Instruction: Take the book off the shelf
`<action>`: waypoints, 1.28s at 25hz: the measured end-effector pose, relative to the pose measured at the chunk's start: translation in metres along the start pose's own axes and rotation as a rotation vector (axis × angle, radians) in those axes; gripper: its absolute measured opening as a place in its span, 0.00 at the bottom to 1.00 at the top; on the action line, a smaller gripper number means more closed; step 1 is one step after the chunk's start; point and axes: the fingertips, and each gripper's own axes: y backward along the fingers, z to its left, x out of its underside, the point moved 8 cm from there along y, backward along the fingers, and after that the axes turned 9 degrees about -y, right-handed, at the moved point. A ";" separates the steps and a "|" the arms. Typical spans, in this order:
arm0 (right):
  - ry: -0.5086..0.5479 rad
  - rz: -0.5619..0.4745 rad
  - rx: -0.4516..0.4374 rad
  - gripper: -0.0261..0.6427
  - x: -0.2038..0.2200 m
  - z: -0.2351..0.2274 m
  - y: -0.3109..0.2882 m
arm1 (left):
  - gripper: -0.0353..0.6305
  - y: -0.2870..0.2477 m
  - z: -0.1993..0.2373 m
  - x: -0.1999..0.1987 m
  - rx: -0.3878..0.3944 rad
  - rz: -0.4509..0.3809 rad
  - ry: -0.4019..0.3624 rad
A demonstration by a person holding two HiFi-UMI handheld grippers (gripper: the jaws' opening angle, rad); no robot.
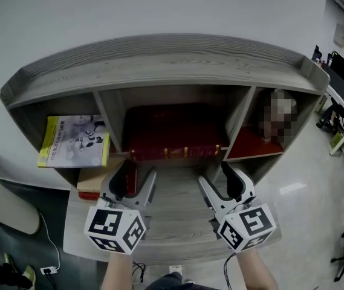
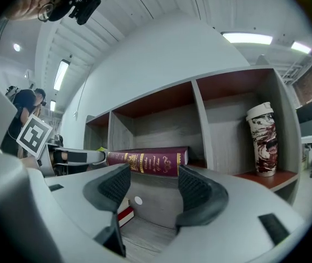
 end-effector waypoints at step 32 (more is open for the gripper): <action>-0.091 0.037 -0.003 0.50 -0.024 -0.033 -0.057 | 0.50 -0.059 0.032 -0.013 0.093 0.051 0.171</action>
